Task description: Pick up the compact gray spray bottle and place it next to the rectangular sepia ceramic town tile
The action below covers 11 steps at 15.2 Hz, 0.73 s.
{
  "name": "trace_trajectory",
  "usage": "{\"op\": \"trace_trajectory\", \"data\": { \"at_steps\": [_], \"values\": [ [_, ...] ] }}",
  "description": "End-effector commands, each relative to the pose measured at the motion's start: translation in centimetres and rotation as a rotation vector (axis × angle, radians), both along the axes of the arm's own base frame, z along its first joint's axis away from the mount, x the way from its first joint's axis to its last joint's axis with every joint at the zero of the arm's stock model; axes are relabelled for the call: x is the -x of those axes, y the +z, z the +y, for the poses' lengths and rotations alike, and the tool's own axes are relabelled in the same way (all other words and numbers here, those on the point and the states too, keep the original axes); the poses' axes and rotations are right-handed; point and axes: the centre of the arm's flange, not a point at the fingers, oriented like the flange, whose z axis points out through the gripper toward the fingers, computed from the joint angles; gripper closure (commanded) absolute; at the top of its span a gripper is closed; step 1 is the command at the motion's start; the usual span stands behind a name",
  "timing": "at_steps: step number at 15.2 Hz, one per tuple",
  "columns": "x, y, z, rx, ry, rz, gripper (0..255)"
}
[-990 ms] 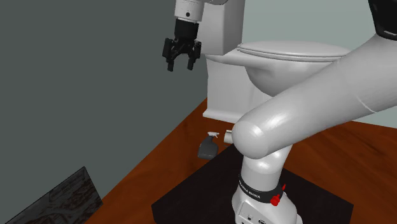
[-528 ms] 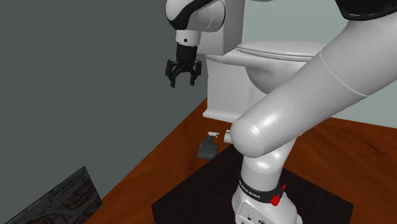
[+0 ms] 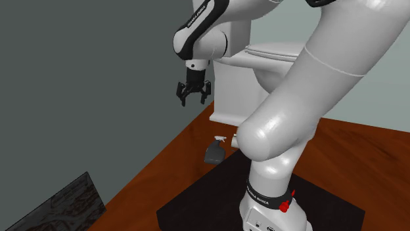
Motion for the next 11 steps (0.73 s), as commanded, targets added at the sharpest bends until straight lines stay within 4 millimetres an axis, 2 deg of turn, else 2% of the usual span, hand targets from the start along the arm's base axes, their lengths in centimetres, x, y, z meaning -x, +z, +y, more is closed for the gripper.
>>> {"op": "trace_trajectory", "data": {
  "at_steps": [1, 11],
  "values": [
    [-0.6, -2.5, -1.2, 0.003, -0.041, 0.011, 0],
    [-2.6, -14.0, -7.1, 0.018, -0.238, 0.071, 0]
  ]
}}
